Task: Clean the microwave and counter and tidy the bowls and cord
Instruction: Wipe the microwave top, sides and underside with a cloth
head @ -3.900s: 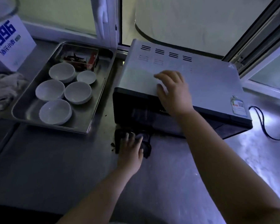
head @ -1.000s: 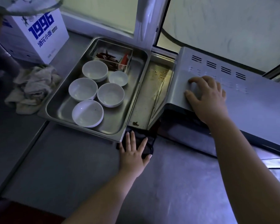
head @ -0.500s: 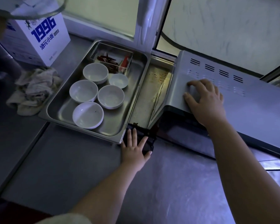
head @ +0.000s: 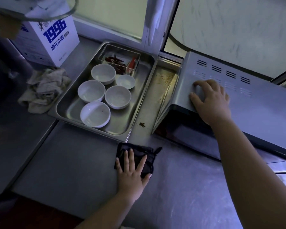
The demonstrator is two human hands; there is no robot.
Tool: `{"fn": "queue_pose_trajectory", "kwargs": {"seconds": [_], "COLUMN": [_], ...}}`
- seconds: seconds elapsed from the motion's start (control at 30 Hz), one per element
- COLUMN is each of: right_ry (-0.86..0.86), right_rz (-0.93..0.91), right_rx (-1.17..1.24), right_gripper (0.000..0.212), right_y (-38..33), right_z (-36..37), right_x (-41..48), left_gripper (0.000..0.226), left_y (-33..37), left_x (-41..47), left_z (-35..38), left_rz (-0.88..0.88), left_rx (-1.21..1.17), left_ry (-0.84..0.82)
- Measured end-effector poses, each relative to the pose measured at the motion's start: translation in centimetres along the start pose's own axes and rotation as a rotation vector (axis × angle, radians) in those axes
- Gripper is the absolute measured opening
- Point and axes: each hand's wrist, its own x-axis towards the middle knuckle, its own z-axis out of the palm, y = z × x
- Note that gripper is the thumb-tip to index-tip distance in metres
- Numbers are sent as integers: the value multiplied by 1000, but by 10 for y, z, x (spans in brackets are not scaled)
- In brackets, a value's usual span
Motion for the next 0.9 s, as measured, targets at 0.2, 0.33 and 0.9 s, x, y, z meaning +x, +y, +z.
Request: {"fn": "queue_pose_trajectory", "kwargs": {"seconds": [0.2,0.33,0.9], "right_ry": [16,15,-27], "right_rz": [-9,-8,-25], "right_rx": [-6,-14,14], "right_gripper": [45,45,59], "right_y": [2,3,142], "right_z": [2,3,-50], "right_x": [1,2,-44], "left_gripper": [70,72,72], "left_y": [8,13,62], "left_x": [42,86,42], "left_z": [-11,-27,5], "left_rz": [14,35,-16], "left_rx": [-14,53,64], "left_ry": [-31,-149,-42]}}
